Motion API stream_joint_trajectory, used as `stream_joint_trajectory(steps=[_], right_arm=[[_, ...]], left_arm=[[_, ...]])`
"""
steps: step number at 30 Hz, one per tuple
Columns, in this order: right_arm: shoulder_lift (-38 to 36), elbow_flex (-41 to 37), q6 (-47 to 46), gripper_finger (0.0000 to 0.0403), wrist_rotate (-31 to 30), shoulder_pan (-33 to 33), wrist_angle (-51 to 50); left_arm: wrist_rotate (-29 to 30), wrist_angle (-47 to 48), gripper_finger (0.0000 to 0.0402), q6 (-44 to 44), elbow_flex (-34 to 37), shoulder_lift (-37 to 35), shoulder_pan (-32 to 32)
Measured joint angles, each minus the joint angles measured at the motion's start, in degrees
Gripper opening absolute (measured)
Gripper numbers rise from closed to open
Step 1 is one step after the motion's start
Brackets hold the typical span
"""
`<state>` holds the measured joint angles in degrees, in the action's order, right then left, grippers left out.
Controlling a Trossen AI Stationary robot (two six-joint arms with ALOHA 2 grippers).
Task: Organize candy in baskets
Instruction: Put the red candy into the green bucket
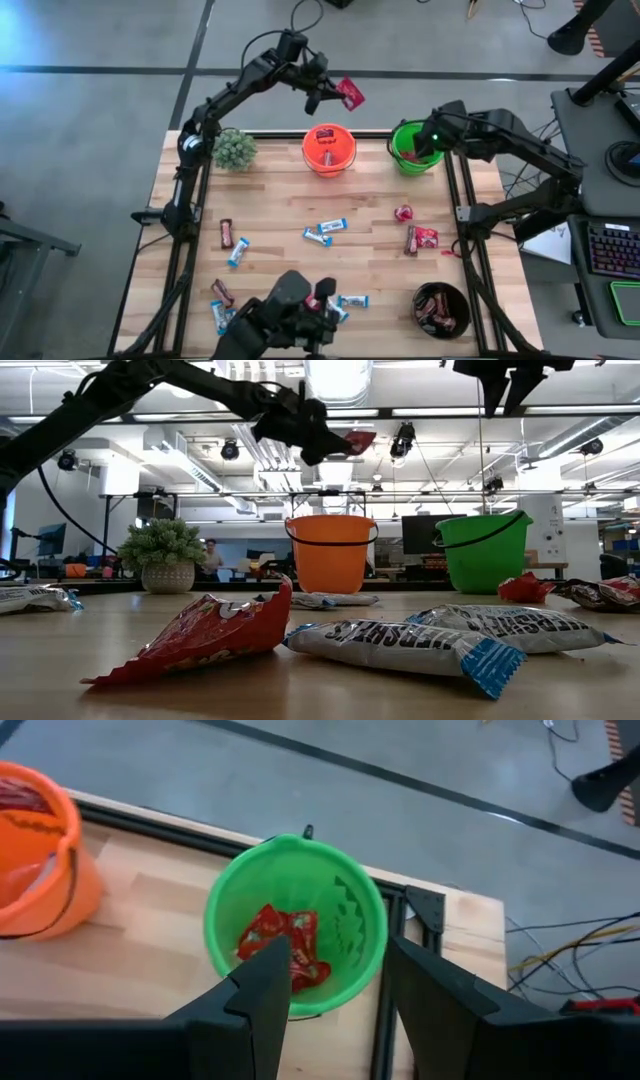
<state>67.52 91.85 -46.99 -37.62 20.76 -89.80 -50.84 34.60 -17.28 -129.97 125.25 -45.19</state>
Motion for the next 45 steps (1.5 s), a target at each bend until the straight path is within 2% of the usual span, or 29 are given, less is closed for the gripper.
stream_joint_trajectory(steps=[7,12,15,17,21,25,28,35,45], right_arm=[[0.1,0.0,5.3,0.016,2.9,5.5,5.8],[0.5,0.0,9.3,0.016,12.6,10.4,10.5],[1.8,0.0,12.6,0.016,15.2,12.6,12.6],[2.9,0.0,15.3,0.016,16.4,14.0,15.5],[5.2,0.0,22.7,0.016,26.1,17.3,23.3],[6.8,-0.1,28.1,0.016,28.5,18.2,29.9],[7.3,-0.1,30.2,0.016,30.9,19.1,35.3],[7.6,-0.1,31.3,0.016,45.2,20.4,49.3],[8.3,-0.1,32.2,0.016,47.2,20.2,53.6]], left_arm=[[-2.7,0.0,0.0,1.4,-3.7,0.0,-0.6],[-2.7,0.4,0.0,6.0,-4.2,0.0,-1.6],[-3.1,1.0,0.0,6.3,-4.5,0.0,-1.7],[-5.5,1.3,0.0,6.3,-4.9,0.0,-1.6],[-9.7,1.2,0.0,6.4,-5.0,-0.4,-1.6],[-13.1,1.5,0.0,6.7,-5.0,-0.4,-1.6],[-13.2,1.5,0.0,6.9,-5.0,-0.4,-1.7],[-13.2,1.5,0.0,7.1,-5.0,-0.5,-1.7],[-12.7,1.5,0.0,7.3,-5.0,-0.5,-1.7]])
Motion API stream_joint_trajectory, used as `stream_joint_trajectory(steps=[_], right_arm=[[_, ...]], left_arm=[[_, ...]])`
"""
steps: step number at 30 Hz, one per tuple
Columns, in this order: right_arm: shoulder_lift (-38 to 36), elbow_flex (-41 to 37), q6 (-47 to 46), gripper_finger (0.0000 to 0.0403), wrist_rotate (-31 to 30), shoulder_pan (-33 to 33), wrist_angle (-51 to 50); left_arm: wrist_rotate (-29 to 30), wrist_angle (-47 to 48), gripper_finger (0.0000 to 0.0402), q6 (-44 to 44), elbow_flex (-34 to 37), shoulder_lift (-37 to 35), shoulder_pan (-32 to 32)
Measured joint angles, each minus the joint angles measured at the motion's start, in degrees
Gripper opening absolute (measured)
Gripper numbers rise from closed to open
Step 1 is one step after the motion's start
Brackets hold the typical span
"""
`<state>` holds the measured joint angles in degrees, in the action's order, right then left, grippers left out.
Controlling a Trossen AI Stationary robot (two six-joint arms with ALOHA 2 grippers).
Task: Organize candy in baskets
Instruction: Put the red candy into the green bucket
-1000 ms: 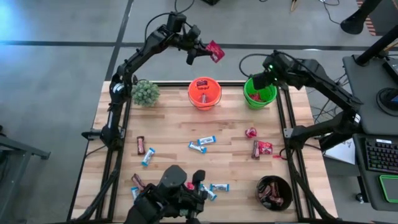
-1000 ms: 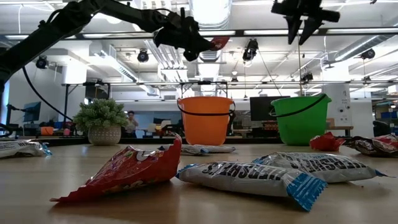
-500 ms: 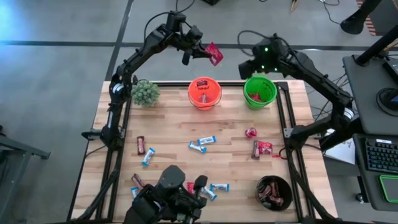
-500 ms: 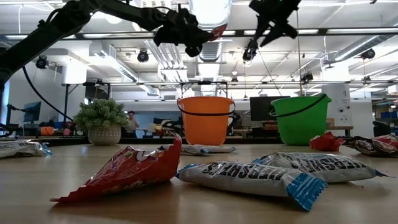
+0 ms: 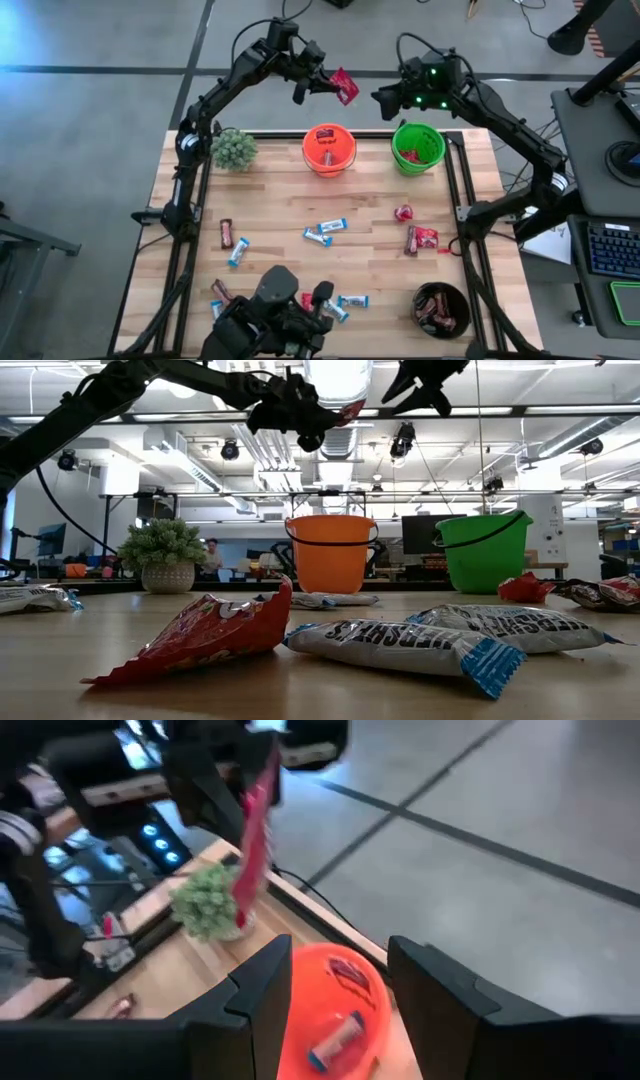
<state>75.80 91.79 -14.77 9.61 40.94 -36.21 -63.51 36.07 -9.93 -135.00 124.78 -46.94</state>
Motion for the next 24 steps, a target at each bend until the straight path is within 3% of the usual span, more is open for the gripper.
stream_joint_trajectory(steps=[4,8,24], right_arm=[[2.4,0.0,0.5,0.016,4.4,-0.6,3.3],[3.6,0.0,0.6,0.016,4.4,-1.4,3.4],[6.9,0.0,1.4,0.016,5.9,-1.9,10.1]], left_arm=[[0.5,0.0,0.0,0.2,0.0,0.0,0.0],[2.9,0.0,0.0,0.2,0.0,0.0,-0.2],[2.9,-0.1,0.0,0.2,0.0,-0.1,-0.3]])
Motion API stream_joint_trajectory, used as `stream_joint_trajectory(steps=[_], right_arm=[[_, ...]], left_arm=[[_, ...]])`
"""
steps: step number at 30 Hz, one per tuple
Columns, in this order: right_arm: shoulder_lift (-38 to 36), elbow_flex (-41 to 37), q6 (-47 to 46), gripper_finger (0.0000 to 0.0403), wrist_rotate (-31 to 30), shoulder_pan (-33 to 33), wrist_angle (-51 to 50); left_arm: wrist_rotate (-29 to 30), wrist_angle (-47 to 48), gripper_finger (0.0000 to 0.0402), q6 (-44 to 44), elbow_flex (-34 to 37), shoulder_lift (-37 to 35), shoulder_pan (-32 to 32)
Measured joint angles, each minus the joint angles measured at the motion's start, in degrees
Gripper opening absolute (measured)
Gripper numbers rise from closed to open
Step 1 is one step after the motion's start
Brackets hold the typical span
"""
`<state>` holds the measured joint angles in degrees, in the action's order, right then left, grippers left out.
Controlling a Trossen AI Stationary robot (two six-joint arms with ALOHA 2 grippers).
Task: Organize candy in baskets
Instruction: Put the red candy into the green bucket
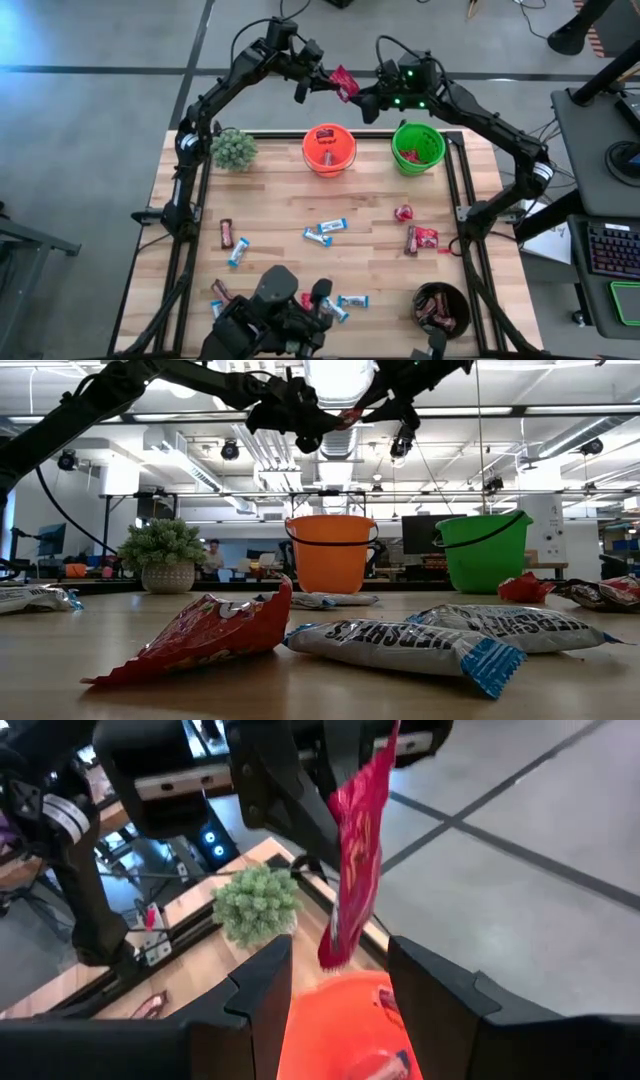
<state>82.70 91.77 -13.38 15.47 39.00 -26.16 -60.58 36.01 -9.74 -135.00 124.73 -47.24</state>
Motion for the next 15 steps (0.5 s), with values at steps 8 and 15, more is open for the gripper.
stream_joint_trajectory(steps=[8,15], right_arm=[[2.1,0.0,0.4,0.0157,-0.4,0.0,5.8],[4.5,0.0,0.5,0.0126,-0.5,0.4,8.5]], left_arm=[[-1.8,0.0,0.0,0.0,0.0,0.0,0.0],[-1.9,0.0,0.0,0.0,0.0,0.0,0.0]])
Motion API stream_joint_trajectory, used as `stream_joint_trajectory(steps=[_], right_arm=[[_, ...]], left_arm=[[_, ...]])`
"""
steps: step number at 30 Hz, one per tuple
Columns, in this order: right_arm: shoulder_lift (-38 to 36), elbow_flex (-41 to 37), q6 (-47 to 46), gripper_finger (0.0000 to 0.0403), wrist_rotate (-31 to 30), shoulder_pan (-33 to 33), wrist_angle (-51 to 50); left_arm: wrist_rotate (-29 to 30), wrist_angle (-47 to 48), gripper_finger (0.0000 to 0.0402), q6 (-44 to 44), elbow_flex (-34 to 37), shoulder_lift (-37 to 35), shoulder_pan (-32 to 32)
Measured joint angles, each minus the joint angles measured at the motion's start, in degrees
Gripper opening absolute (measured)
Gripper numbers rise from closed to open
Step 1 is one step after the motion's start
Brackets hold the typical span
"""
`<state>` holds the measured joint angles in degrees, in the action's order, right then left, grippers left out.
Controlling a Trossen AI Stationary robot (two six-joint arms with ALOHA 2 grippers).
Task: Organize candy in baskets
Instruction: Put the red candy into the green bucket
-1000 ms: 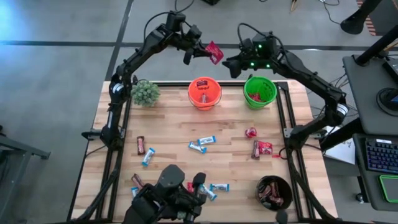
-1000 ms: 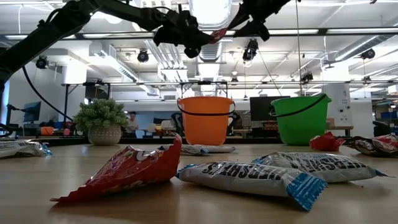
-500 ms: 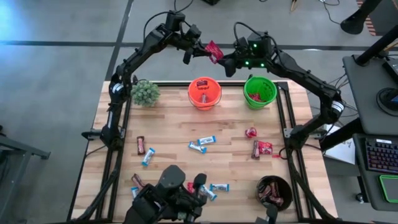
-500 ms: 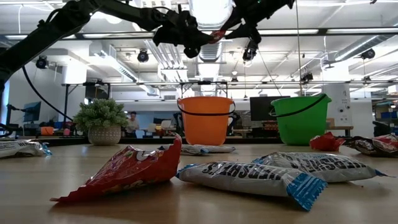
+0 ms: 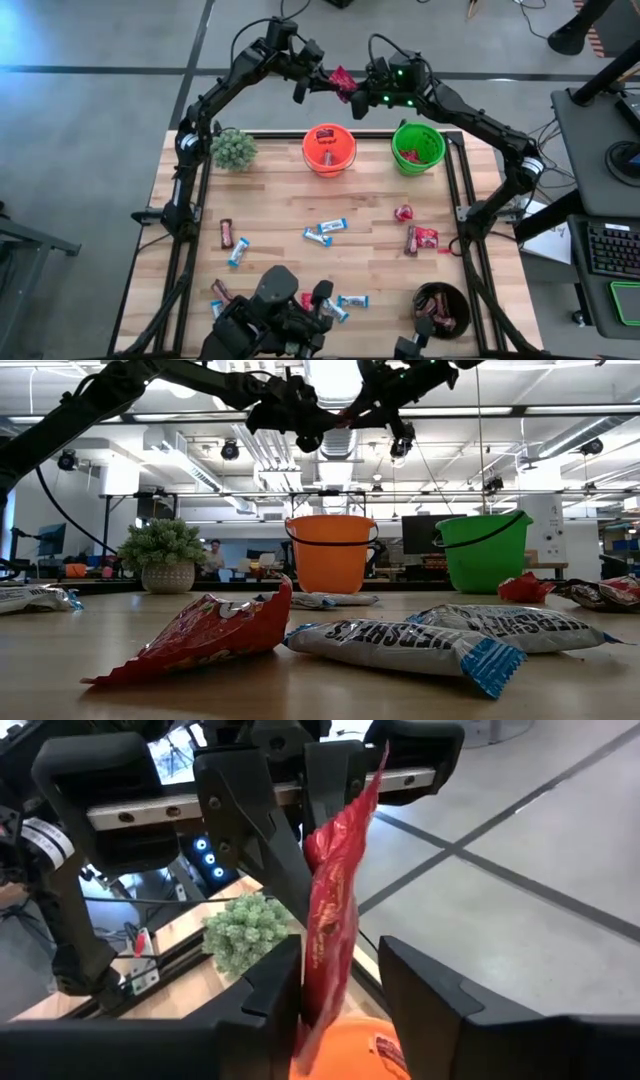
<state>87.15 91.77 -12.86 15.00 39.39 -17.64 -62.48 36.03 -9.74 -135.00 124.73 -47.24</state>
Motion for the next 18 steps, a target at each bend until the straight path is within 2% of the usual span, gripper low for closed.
stream_joint_trajectory(steps=[3,7,18], right_arm=[[0.1,0.0,0.0,0.0093,0.0,0.0,0.0],[-0.5,0.0,0.2,0.0026,0.0,0.0,-0.1],[-1.2,0.1,0.9,0.0015,0.3,0.0,-1.7]], left_arm=[[0.0,0.0,0.0,0.0,0.0,0.0,0.0],[0.0,-0.1,0.0,0.0,0.0,0.0,0.0],[0.4,-0.7,0.0011,1.3,0.0,-0.1,0.1]])
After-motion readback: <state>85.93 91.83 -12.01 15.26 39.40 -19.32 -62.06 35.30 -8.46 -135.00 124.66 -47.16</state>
